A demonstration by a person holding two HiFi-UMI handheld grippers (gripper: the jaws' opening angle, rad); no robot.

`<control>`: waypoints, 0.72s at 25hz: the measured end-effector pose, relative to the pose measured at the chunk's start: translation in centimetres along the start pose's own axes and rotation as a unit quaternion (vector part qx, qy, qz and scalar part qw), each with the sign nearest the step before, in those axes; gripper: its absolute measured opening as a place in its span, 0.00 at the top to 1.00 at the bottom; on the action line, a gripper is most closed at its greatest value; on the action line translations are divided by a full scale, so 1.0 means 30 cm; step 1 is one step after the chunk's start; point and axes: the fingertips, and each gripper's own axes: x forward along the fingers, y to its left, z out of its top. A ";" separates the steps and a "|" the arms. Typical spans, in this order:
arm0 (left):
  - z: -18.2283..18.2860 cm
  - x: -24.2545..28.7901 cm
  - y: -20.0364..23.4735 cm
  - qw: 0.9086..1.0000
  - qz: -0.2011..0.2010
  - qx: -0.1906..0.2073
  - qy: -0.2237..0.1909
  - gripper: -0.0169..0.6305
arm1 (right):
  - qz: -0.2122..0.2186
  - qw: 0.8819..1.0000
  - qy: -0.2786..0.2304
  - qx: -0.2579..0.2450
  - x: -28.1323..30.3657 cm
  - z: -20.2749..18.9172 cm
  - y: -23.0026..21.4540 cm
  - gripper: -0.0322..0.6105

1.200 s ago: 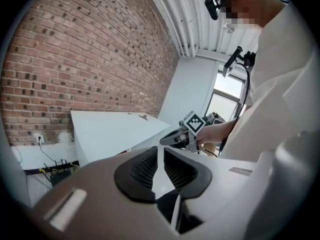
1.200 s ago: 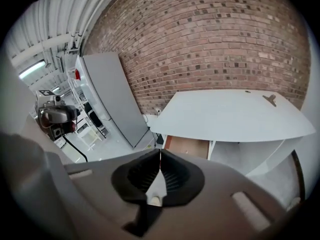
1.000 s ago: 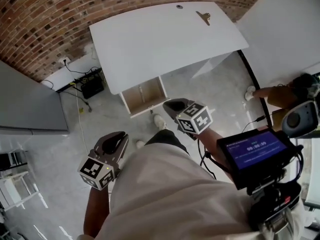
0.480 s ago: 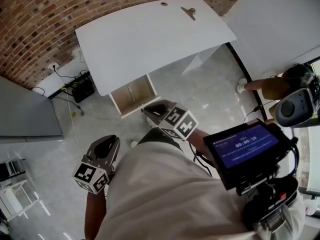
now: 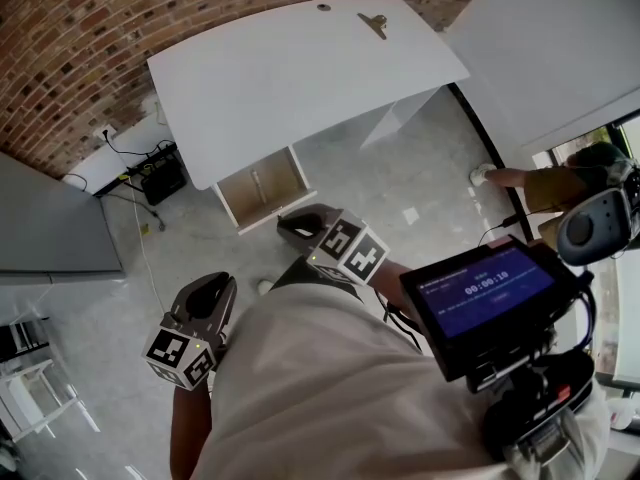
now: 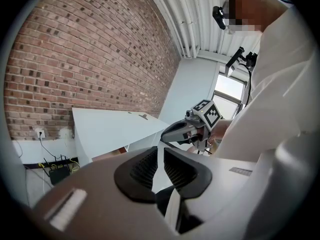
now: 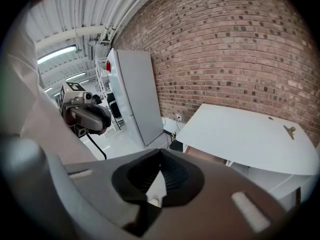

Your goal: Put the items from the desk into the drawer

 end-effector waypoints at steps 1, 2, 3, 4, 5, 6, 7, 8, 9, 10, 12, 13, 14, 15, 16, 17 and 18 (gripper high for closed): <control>-0.003 0.000 -0.002 1.000 0.001 -0.001 0.000 0.90 | 0.001 1.000 0.000 -0.001 0.000 -0.002 0.002 0.95; -0.006 0.000 -0.004 1.000 0.001 -0.001 0.000 0.90 | 0.002 1.000 0.001 -0.002 -0.001 -0.004 0.004 0.95; -0.008 0.000 -0.005 1.000 0.002 -0.002 0.001 0.90 | 0.003 1.000 0.001 -0.003 0.000 -0.006 0.006 0.95; -0.009 -0.001 -0.006 1.000 0.003 -0.002 0.001 0.90 | 0.003 1.000 0.002 -0.005 0.001 -0.007 0.008 0.95; -0.010 -0.003 -0.007 1.000 0.003 -0.003 0.001 0.90 | 0.005 1.000 0.002 -0.007 0.002 -0.008 0.012 0.95; -0.012 -0.005 -0.008 1.000 0.004 -0.003 0.002 0.90 | 0.006 1.000 0.003 -0.008 0.003 -0.007 0.015 0.95; -0.014 -0.006 -0.010 1.000 0.004 -0.004 0.002 0.90 | 0.007 1.000 0.003 -0.009 0.003 -0.007 0.018 0.95; -0.016 -0.007 -0.012 1.000 0.004 -0.005 0.002 0.90 | 0.008 1.000 0.003 -0.010 0.003 -0.007 0.021 0.95; -0.017 -0.007 -0.014 1.000 0.005 -0.006 0.003 0.90 | 0.008 1.000 0.003 -0.010 0.003 -0.009 0.022 0.95; -0.019 -0.007 -0.015 1.000 0.005 -0.006 0.003 0.90 | 0.008 1.000 0.004 -0.011 0.003 -0.010 0.023 0.95; -0.021 -0.005 -0.018 1.000 0.004 -0.006 0.004 0.90 | 0.008 1.000 0.004 -0.012 0.003 -0.012 0.025 0.95; -0.022 -0.003 -0.019 1.000 0.002 -0.005 0.005 0.90 | 0.007 1.000 0.004 -0.012 0.003 -0.012 0.024 0.95; -0.022 -0.001 -0.019 1.000 0.001 -0.005 0.006 0.90 | 0.007 1.000 0.005 -0.012 0.003 -0.013 0.024 0.95; -0.021 0.000 -0.019 1.000 -0.001 -0.004 0.007 0.90 | 0.006 1.000 0.005 -0.011 0.003 -0.013 0.024 0.95; -0.019 0.001 -0.018 1.000 -0.002 -0.004 0.007 0.90 | 0.006 1.000 0.006 -0.011 0.004 -0.014 0.023 0.95; -0.017 0.002 -0.016 1.000 -0.002 -0.003 0.007 0.90 | 0.005 1.000 0.006 -0.011 0.004 -0.013 0.022 0.95; -0.015 0.003 -0.015 1.000 -0.003 -0.003 0.007 0.90 | 0.005 1.000 0.006 -0.010 0.005 -0.011 0.021 0.95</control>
